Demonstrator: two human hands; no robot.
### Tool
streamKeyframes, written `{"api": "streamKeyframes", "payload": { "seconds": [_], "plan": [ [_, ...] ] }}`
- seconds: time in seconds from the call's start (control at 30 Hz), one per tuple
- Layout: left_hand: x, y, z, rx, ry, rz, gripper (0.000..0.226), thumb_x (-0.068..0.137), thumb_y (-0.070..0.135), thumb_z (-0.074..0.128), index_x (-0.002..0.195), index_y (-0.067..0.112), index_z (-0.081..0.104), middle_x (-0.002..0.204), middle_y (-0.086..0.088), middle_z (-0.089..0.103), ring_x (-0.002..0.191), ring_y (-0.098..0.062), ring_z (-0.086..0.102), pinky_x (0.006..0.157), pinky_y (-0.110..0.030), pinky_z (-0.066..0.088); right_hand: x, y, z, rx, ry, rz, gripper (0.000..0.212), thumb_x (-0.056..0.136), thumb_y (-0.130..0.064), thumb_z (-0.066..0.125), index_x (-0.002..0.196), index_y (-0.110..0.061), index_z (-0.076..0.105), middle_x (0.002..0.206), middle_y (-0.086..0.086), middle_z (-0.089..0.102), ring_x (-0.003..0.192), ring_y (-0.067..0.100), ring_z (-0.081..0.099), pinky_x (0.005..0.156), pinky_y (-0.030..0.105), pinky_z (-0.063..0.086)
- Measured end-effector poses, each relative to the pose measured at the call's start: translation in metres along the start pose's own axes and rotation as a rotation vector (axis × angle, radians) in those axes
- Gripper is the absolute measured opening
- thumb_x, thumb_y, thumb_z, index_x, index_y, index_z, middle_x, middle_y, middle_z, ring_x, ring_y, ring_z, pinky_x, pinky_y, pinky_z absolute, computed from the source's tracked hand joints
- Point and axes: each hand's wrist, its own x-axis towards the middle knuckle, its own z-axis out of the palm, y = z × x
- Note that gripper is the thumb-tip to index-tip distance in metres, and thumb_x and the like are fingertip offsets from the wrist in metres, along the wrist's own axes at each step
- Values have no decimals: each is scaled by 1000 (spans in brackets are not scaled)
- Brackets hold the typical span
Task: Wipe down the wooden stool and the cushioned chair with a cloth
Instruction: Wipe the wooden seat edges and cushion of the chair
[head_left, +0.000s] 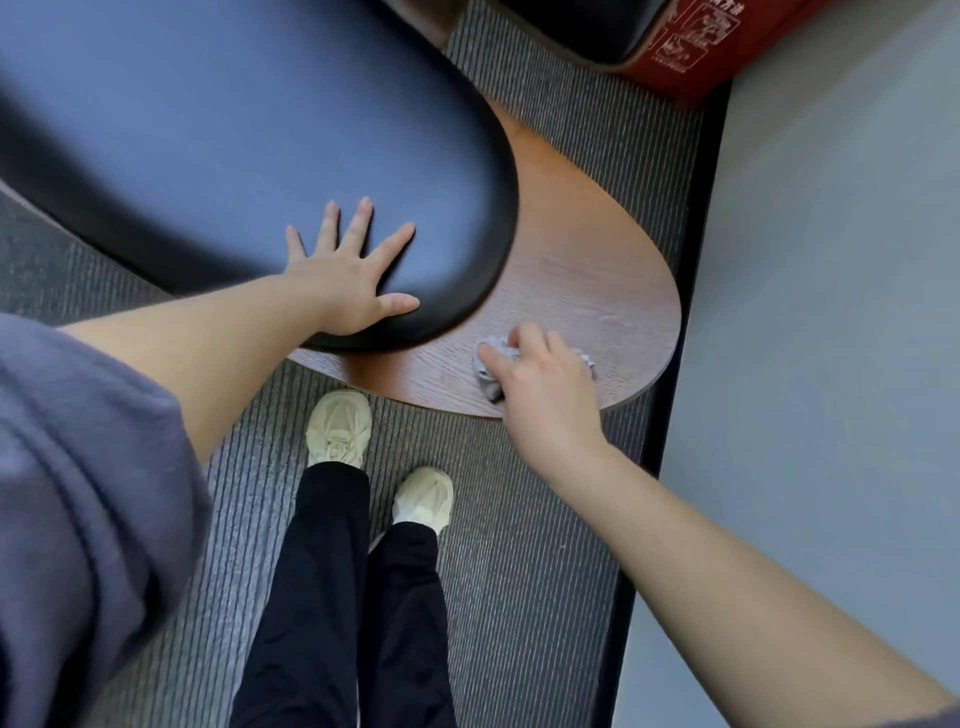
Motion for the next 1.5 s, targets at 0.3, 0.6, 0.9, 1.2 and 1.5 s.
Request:
{"api": "streamKeyframes", "payload": {
  "seconds": [0.3, 0.6, 0.9, 1.2, 1.5],
  "plan": [
    [-2, 7, -5, 0, -39, -20, 80, 90, 72, 31, 149, 46, -15, 160, -4, -25, 147, -34, -20, 114, -66, 1, -20, 52, -20, -17, 94, 48, 36, 67, -9, 75, 102, -19, 72, 96, 11, 61, 78, 32, 56, 60, 34, 44],
    [-4, 12, -8, 12, -70, -40, 80, 91, 71, 30, 150, 44, -16, 160, -5, -25, 147, -36, -18, 114, -67, 5, -41, 57, -25, 11, 5, -147, 36, 66, -16, 79, 101, -21, 72, 96, 8, 61, 79, 27, 56, 58, 31, 41],
    [-4, 14, -8, 28, -79, -36, 79, 91, 70, 27, 150, 41, -18, 160, -8, -25, 146, -38, -18, 113, -67, 6, 63, 106, -36, -118, -42, 127, 20, 88, -15, 54, 106, -21, 63, 109, 8, 47, 100, 28, 45, 73, 35, 28],
    [-4, 13, -10, 87, -79, -16, 84, 89, 72, 25, 150, 37, -21, 159, -12, -25, 146, -43, -15, 111, -68, 12, 73, 108, -31, -34, -148, -118, 39, 89, -13, 57, 123, -32, 62, 115, 4, 49, 105, 26, 48, 73, 35, 37],
    [45, 26, -49, 410, -166, 171, 144, 59, 77, 69, 144, 27, -36, 152, -13, -40, 144, -42, -23, 108, -72, 14, 189, 112, -9, 0, -134, 79, 32, 94, -11, 48, 122, -24, 58, 121, 8, 42, 107, 30, 44, 89, 43, 41]
  ]
}}
